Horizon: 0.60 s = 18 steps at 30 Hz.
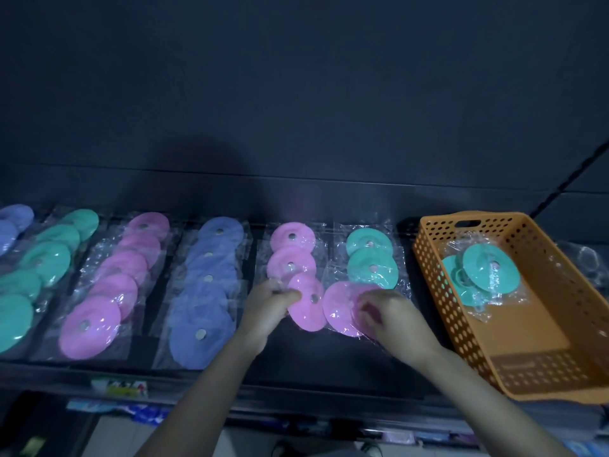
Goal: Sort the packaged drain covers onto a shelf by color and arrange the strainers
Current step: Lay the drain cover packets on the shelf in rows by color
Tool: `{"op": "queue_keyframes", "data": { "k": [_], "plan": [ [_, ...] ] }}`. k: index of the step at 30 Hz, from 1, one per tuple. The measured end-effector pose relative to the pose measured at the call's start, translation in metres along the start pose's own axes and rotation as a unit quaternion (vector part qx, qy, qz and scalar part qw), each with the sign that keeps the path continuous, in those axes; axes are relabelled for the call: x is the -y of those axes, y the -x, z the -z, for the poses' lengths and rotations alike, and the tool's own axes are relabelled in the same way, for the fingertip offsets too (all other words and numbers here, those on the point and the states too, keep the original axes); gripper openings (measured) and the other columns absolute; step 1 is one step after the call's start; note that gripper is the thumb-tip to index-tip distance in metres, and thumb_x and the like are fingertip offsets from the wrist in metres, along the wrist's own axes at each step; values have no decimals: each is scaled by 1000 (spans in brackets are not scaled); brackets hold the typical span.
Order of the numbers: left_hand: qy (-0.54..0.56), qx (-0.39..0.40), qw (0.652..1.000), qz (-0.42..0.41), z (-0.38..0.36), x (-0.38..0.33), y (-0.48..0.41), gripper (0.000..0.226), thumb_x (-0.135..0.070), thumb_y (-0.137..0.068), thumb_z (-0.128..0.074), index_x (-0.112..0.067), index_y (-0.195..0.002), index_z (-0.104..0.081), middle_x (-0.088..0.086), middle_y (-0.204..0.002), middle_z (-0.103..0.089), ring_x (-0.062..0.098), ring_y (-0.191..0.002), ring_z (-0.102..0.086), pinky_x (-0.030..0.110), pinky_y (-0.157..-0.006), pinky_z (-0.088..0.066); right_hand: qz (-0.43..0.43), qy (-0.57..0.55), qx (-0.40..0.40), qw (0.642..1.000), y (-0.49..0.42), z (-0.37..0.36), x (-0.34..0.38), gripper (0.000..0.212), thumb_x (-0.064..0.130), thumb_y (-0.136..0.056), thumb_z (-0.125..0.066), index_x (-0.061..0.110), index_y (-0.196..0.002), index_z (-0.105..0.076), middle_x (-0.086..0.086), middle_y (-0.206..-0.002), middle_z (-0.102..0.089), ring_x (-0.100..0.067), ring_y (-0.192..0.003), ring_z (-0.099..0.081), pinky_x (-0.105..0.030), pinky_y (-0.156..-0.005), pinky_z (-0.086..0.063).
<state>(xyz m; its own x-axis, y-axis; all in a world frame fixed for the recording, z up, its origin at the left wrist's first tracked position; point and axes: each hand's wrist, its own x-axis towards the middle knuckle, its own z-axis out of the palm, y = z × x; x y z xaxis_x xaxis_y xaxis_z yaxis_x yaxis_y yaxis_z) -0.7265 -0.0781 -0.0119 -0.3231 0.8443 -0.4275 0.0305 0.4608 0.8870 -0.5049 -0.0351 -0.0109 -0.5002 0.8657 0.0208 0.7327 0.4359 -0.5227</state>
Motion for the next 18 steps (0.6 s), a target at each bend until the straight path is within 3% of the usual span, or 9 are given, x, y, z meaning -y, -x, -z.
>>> {"op": "queue_keyframes", "data": {
  "k": [2,4,6,9,12,15,18],
  "plan": [
    [-84,-25,995,-44,5,-4,2,25,-25,-67,-67,-3,-65,-55,6,-63,-49,17,-61,-49,33,-61,-39,-22,-4,-3,1000,-5,1,-3,11,23,-79,-56,15,-72,-59,1,-71,-60,-19,-68,-54,-36,-63,-49],
    [-146,-70,982,-98,10,-7,2,19,-13,-74,-64,-3,-60,-56,2,-56,-48,14,-55,-44,29,-57,-36,-28,4,-7,1000,-7,0,-5,5,17,-77,-61,12,-79,-60,1,-76,-56,-22,-76,-52,-33,-69,-47],
    [-176,-105,970,-130,13,-8,1,17,-5,-76,-59,-9,-60,-63,-1,-55,-54,13,-56,-49,25,-58,-40,-36,4,-7,999,-6,-4,-8,11,18,-75,-63,15,-84,-59,3,-82,-54,-25,-84,-51,-33,-74,-47],
    [-191,-140,962,-134,16,-1,-3,27,-1,-78,-54,-16,-55,-54,-2,-55,-54,17,-63,-52,21,-54,-33,-76,-5,-18,997,-1,-9,-11,24,21,-74,-65,14,-96,-60,1,-96,-56,-26,-93,-50,-37,-79,-48],
    [-261,-152,946,-120,18,5,-7,16,-1,-82,-53,-8,-94,-63,9,-85,-66,29,-85,-61,28,-69,-41,-93,-1,-16,996,3,-9,-13,33,22,-75,-68,11,-105,-60,-4,-103,-58,-25,-96,-51,-35,-83,-46],
    [-323,-137,921,-170,18,10,-12,26,5,-79,-50,-7,-102,-51,10,-89,-61,32,-86,-59,32,-65,-40,-86,-8,1,996,7,-6,-12,30,23,-76,-69,13,-103,-60,0,-95,-56,-22,-91,-51,-32,-79,-45],
    [-400,-146,880,-209,16,9,-12,48,6,-79,-53,-3,-126,-43,17,-110,-55,35,-96,-57,39,-72,-47,-67,-13,11,998,10,-4,-9,32,21,-75,-69,15,-105,-61,2,-92,-57,-20,-89,-51,-24,-76,-40]
  ]
}}
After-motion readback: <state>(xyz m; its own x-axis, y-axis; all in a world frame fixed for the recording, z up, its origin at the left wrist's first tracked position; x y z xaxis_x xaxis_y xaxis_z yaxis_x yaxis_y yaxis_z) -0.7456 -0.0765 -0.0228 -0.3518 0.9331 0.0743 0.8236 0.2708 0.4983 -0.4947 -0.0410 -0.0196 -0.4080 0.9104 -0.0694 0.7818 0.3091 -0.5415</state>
